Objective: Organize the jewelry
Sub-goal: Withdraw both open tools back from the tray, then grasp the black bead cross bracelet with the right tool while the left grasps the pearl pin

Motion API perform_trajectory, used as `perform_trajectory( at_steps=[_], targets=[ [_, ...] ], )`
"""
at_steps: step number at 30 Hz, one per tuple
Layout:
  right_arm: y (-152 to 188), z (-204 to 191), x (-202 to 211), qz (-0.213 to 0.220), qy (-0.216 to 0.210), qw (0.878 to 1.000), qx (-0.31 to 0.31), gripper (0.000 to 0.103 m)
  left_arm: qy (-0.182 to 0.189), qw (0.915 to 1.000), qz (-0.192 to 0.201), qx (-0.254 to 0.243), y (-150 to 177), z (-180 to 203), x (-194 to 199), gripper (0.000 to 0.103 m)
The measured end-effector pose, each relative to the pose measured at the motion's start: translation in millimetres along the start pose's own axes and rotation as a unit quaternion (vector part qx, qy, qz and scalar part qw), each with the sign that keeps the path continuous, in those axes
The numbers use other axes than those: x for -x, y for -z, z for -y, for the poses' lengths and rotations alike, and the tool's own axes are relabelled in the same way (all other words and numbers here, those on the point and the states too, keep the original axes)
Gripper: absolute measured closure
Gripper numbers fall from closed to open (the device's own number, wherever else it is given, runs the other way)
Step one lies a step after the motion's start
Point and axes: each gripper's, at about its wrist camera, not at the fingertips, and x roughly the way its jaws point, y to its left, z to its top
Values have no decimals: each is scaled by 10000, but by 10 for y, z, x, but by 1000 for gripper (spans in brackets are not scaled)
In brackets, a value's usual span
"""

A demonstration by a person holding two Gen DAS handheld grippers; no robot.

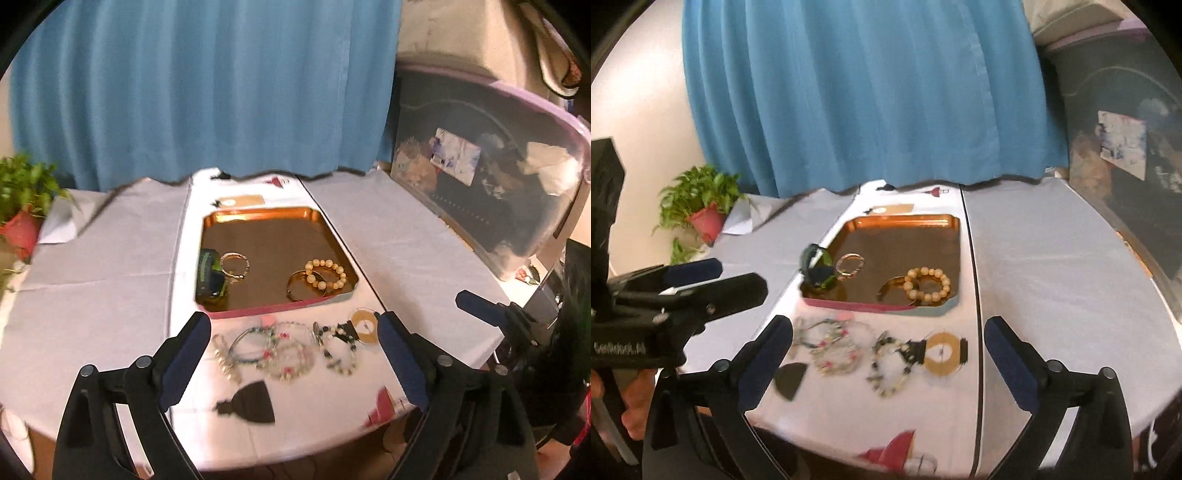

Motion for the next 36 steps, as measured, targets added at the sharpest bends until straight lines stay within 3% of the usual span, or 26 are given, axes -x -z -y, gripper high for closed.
perform_trajectory(
  at_steps=[5,8,16,25,32,35,36],
  targets=[
    [-66,-292,582,176,-90,9997,175,0,-295,9984,469,-66,86,124,653,6],
    [-102,-467,928,361,-215,9986,319,0,-268,9969,743,43,126,163,1036,1],
    [-114,-774,1485,810,-102,9949,596,0,-238,9926,1143,343,241,138,1411,0],
    [7,-742,1179,795,132,9950,586,0,-195,9958,840,312,325,11,988,0],
    [181,-495,694,435,-152,9976,520,1,-39,9977,579,350,462,-191,440,0],
    [265,-346,466,333,-242,9977,545,9,142,9982,315,482,520,-323,165,0],
    [288,-303,383,293,-240,9976,582,17,180,9983,230,509,546,-368,43,0]
  ],
)
